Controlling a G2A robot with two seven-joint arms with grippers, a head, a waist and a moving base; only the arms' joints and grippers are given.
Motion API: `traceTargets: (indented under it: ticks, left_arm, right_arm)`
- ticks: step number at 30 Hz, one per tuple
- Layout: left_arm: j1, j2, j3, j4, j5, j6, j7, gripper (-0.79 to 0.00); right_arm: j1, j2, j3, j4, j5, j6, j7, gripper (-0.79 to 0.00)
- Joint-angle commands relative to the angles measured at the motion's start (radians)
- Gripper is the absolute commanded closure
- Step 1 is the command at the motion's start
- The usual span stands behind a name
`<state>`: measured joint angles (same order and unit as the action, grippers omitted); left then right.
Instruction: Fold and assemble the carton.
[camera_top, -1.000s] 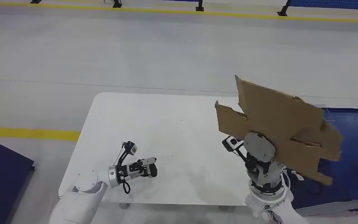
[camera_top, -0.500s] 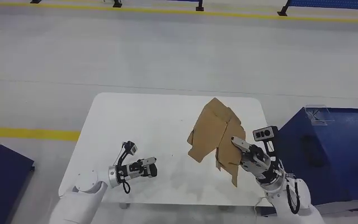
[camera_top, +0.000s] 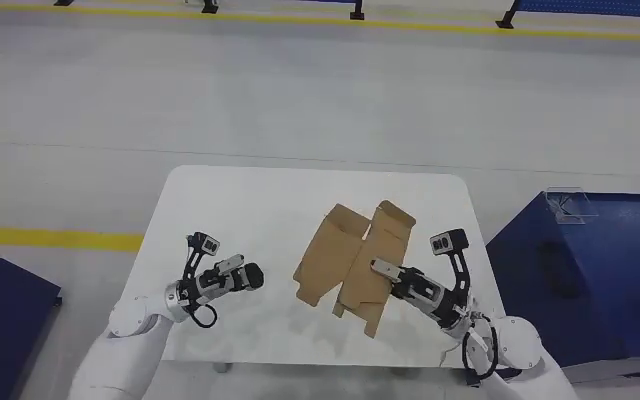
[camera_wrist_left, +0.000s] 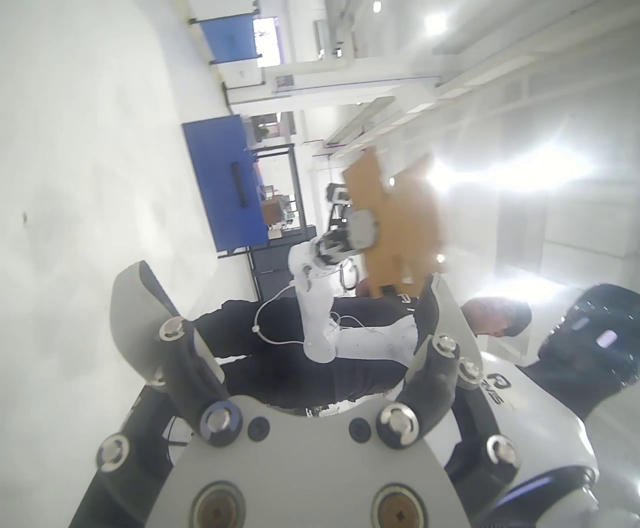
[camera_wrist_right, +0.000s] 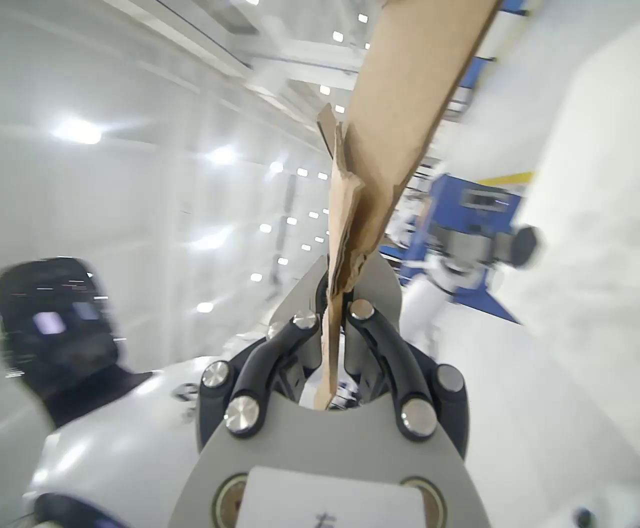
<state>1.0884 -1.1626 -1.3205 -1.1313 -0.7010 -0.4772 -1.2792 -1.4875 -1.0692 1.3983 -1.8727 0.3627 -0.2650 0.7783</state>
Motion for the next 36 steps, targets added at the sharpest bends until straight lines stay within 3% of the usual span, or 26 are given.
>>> traceTargets:
  ticks: [1,9,10,11,13,14,15,17,24,25,27,32,36]
  left_arm:
    - [-0.017,0.005,-0.002,0.010,0.017,0.000,-0.064,-0.785]
    - [-0.011,0.005,0.073,-0.052,0.081,0.022,-0.086,-0.785]
    - [-0.011,0.004,0.082,-0.057,0.073,0.028,-0.092,-0.751]
    - [-0.009,0.003,0.089,-0.066,0.063,0.031,-0.095,-0.656]
    - [-0.001,0.003,0.100,-0.080,0.039,0.041,-0.105,-0.342]
    - [0.001,0.004,0.104,-0.086,0.041,0.045,-0.109,-0.274]
    - [0.002,0.005,0.108,-0.091,0.051,0.044,-0.108,-0.129]
    - [0.007,0.007,0.116,-0.097,0.056,0.037,-0.100,0.000]
    - [0.008,0.009,0.141,-0.106,0.035,0.031,-0.095,0.000]
    - [0.009,0.010,0.144,-0.108,0.027,0.035,-0.099,0.000]
    - [0.007,0.011,0.149,-0.110,0.016,0.044,-0.108,0.000]
    - [0.010,0.015,0.153,-0.133,0.005,0.028,-0.091,0.000]
    - [0.023,0.022,0.156,-0.180,0.034,-0.010,-0.054,0.000]
  right_arm:
    - [0.009,-0.002,-0.048,0.012,-0.203,0.025,0.005,0.000]
    - [0.067,-0.011,-0.158,0.005,-0.303,0.023,0.019,0.000]
    - [0.073,-0.012,-0.167,0.007,-0.302,0.026,0.014,0.000]
    - [0.079,-0.014,-0.176,0.009,-0.306,0.030,0.011,0.000]
    - [0.091,-0.016,-0.194,0.014,-0.321,0.037,0.008,0.000]
    - [0.096,-0.017,-0.203,0.018,-0.325,0.039,0.006,0.000]
    - [0.101,-0.018,-0.210,0.022,-0.327,0.039,0.004,0.000]
    - [0.111,-0.020,-0.221,0.031,-0.322,0.041,0.001,0.000]
    - [0.128,-0.022,-0.229,0.042,-0.300,0.044,0.004,0.000]
    - [0.129,-0.021,-0.227,0.045,-0.300,0.044,0.006,-0.175]
    - [0.128,-0.021,-0.220,0.053,-0.281,0.043,0.004,-0.785]
    - [0.123,-0.017,-0.175,0.093,-0.198,0.039,0.008,-0.785]
    - [0.123,-0.017,-0.110,0.163,0.044,0.082,0.024,-0.785]
